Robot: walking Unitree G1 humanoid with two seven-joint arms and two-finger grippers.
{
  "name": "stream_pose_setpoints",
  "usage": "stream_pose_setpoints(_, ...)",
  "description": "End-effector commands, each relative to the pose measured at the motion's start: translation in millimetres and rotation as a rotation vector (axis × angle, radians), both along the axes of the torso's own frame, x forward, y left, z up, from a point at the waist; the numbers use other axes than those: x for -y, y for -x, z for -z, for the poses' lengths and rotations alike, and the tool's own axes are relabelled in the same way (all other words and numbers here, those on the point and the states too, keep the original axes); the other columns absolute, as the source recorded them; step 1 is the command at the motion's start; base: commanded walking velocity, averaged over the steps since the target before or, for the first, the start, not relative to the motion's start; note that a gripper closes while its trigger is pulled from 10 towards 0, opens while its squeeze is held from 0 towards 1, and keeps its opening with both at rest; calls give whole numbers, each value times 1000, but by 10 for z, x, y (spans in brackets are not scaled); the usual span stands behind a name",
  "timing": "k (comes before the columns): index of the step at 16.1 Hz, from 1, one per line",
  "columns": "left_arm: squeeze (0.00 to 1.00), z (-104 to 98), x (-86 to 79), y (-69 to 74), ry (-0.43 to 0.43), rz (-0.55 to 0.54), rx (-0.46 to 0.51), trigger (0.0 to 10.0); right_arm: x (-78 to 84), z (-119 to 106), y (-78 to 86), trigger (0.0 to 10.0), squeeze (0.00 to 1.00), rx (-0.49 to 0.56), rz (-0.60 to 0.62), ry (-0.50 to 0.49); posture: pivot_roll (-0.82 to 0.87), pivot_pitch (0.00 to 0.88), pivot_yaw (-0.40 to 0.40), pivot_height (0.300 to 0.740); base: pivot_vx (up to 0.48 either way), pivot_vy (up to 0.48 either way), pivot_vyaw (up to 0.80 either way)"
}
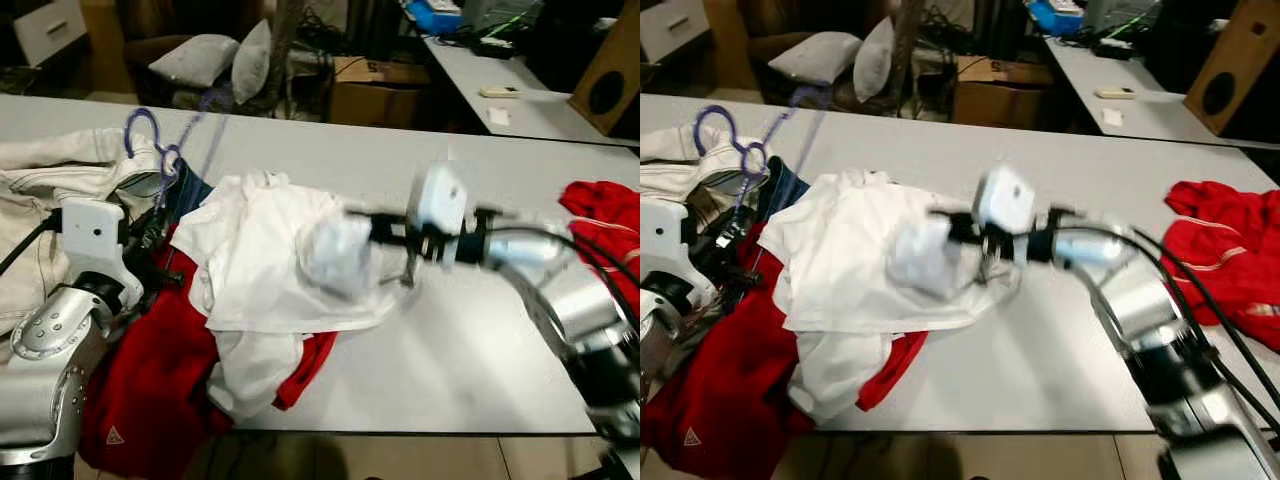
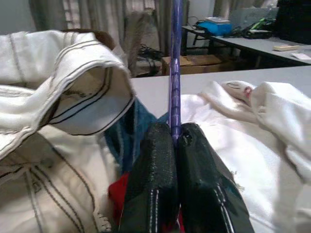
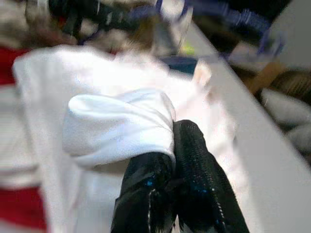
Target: Hang hanger
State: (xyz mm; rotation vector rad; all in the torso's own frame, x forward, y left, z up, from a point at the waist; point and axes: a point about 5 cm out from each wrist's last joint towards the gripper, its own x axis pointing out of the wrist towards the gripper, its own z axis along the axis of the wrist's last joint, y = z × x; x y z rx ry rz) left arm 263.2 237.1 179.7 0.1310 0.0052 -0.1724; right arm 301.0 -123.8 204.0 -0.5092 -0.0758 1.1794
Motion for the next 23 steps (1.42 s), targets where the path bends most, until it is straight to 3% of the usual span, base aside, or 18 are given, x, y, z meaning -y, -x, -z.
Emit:
stream_pose_setpoints(1, 0, 19, 31, -20, -26, 26, -24, 10000, 56, 61, 19, 10000, 1000, -30, 20, 61, -7, 0, -53, 740, 0, 0, 0)
stream_pose_setpoints(5, 0, -29, -3, -15, -89, 63, -22, 10000, 327, 112, 153, 10000, 1000, -149, 5, 214, -7, 0, -53, 740, 0, 0, 0)
stream_pose_setpoints(6, 0, -138, -65, -52, -71, 41, 13, 10000, 515, 40, 272, 10000, 1000, -231, -33, 284, 2, 0, -51, 740, 0, 0, 0)
stream_pose_setpoints(9, 0, -217, -132, -89, -88, 44, 28, 10000, 738, -106, 421, 10000, 1000, -290, -82, 365, -1, 0, -45, 740, 0, 0, 0)
stream_pose_setpoints(11, 0, -264, -202, -105, -115, 50, 33, 10000, 812, -218, 440, 10000, 1000, -296, -68, 341, -4, 0, -39, 740, 0, 0, 0)
stream_pose_setpoints(13, 0, -480, -326, -148, -79, 45, 86, 10000, 884, -444, 392, 10000, 1000, -218, -5, 207, -3, 0, -38, 740, 0, 0, 0)
stream_pose_setpoints(14, 0, -655, -295, -168, -49, 101, 128, 10000, 905, -588, 324, 10000, 1000, -124, 74, 63, 0, 0, -42, 740, 0, 0, 0)
stream_pose_setpoints(15, 0, -745, -184, -177, -28, 178, 145, 10000, 908, -658, 286, 10000, 1000, -56, 151, -61, 1, 0, -41, 740, 0, 0, 0)
stream_pose_setpoints(16, 0, -757, -133, -180, -19, 206, 145, 10000, 909, -668, 282, 10000, 1000, -39, 176, -101, 1, 0, -41, 740, 0, 0, 0)
stream_pose_setpoints(17, 0, -716, 57, -188, -22, 297, 123, 10000, 850, -670, 268, 10000, 1000, -12, 215, -192, -2, 0, -34, 740, 0, 0, 0)
stream_pose_setpoints(19, 0, -545, 413, -213, -73, 499, 46, 10000, 695, -774, 290, 10000, 1000, 29, 153, -316, -4, 0, -17, 740, 0, 0, 0)
stream_pose_setpoints(20, 0, -492, 501, -246, -123, 547, 11, 10000, 661, -849, 307, 10000, 1000, 35, 111, -332, -5, 0, -16, 740, 0, 0, 0)
stream_pose_setpoints(22, 0, -489, 657, -313, -178, 660, -15, 10000, 622, -903, 317, 10000, 1000, 56, 37, -228, -10, 0, -9, 740, 0, 0, 0)
stream_pose_setpoints(23, 0, -509, 793, -352, -259, 762, -28, 10000, 603, -927, 272, 10000, 1000, 77, 20, -135, -6, 0, -5, 740, 0, 0, 0)
